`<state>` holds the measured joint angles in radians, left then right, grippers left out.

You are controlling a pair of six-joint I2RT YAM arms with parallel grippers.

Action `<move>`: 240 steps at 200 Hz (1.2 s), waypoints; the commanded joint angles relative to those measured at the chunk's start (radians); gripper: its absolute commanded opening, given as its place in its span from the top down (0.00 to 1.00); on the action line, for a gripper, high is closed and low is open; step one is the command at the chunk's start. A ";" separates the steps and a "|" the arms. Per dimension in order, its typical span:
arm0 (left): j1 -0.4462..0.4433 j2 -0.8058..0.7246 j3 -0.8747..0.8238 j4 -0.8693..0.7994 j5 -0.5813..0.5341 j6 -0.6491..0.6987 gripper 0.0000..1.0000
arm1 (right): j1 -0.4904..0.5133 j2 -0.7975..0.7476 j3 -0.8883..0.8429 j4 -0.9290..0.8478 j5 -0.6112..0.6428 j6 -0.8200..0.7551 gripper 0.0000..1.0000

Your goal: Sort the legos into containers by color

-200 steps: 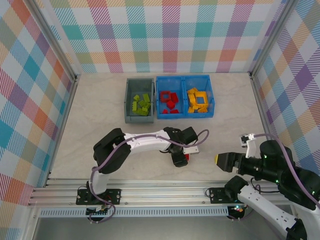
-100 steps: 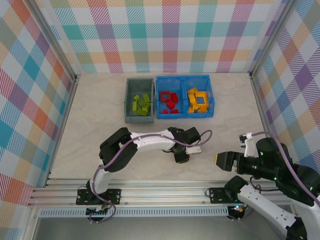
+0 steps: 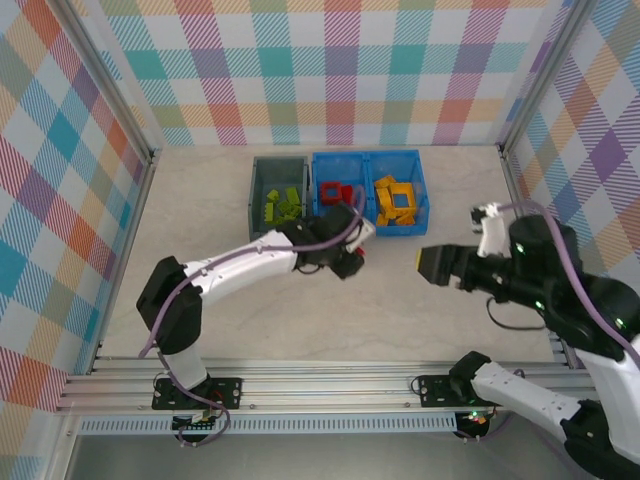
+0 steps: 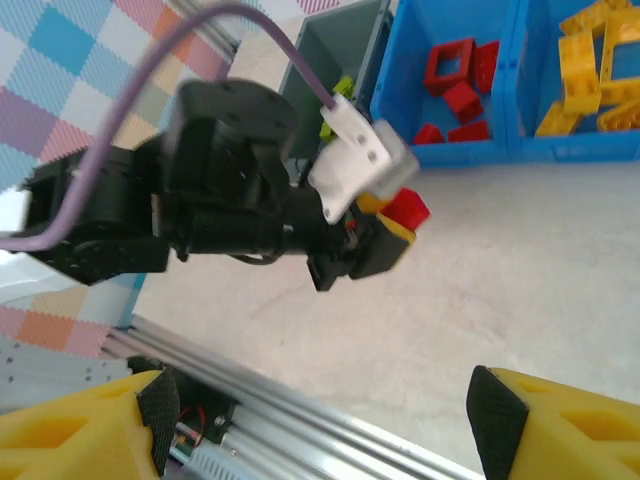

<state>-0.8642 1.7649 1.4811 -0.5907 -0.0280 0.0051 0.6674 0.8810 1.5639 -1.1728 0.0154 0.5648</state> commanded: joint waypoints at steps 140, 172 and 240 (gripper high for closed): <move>0.257 0.618 0.755 -0.124 0.205 -0.413 0.71 | -0.021 0.142 -0.269 0.341 -0.023 -0.019 0.23; 0.278 0.643 0.743 -0.105 0.248 -0.462 0.56 | -0.022 0.151 -0.290 0.354 -0.044 -0.011 0.23; 0.282 0.506 0.606 -0.018 0.268 -0.480 0.50 | -0.024 0.129 -0.328 0.358 -0.047 -0.004 0.23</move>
<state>-0.5922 2.3894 2.1403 -0.6464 0.2344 -0.4564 0.6479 1.0313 1.2583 -0.8410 -0.0196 0.5457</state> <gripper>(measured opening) 0.520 0.769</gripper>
